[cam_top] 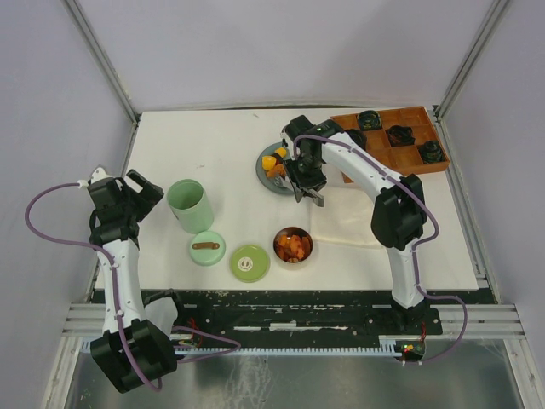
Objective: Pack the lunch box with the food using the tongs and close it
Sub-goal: Pick up the fake food from the plate.
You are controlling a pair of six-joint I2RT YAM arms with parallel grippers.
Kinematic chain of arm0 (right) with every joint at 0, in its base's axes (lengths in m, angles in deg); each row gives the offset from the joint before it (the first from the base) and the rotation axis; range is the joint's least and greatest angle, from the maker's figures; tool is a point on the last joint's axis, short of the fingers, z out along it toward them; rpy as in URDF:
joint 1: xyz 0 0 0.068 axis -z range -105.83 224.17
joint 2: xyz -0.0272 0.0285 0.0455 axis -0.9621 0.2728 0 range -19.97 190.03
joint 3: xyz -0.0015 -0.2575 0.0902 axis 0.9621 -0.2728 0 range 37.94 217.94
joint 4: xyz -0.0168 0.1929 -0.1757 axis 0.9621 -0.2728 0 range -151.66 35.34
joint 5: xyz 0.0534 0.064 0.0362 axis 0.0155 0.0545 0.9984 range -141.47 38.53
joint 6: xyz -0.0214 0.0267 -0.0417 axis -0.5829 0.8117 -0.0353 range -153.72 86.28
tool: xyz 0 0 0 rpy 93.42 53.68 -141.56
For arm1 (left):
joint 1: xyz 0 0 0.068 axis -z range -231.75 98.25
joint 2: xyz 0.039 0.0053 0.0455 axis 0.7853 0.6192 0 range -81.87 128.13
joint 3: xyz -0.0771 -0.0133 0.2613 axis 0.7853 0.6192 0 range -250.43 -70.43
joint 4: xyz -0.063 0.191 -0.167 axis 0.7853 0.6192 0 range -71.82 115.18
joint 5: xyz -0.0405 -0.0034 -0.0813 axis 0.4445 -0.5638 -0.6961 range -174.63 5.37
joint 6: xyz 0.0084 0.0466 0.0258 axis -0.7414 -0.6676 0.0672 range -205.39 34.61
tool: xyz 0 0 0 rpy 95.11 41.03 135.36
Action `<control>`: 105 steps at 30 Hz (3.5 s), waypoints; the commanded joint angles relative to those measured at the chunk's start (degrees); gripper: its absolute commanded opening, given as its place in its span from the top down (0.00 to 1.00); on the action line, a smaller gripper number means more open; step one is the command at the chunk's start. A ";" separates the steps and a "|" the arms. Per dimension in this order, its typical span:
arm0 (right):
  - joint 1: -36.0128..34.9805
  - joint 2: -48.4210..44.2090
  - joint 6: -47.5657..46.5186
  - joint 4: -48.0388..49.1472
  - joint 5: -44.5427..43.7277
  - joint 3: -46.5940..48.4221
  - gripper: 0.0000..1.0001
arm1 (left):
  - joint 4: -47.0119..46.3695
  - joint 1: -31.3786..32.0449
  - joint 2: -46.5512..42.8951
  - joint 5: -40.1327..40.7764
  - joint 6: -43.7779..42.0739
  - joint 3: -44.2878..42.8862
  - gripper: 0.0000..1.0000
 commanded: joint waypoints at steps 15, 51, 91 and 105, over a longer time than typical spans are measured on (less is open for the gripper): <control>0.06 -1.75 0.48 1.99 0.20 0.67 0.47 | -2.42 -0.18 -0.39 0.17 0.77 -0.18 0.01; -0.08 -1.59 3.81 5.38 -2.82 -0.60 0.54 | -2.25 -0.20 0.12 0.23 0.80 -0.15 0.01; -0.07 -12.92 7.20 8.88 -0.66 -3.18 0.63 | -2.09 -0.16 0.16 0.29 0.98 -0.22 0.01; -6.20 -14.41 10.07 12.93 5.07 2.12 0.61 | -2.01 -0.24 0.14 0.37 0.91 -0.23 0.01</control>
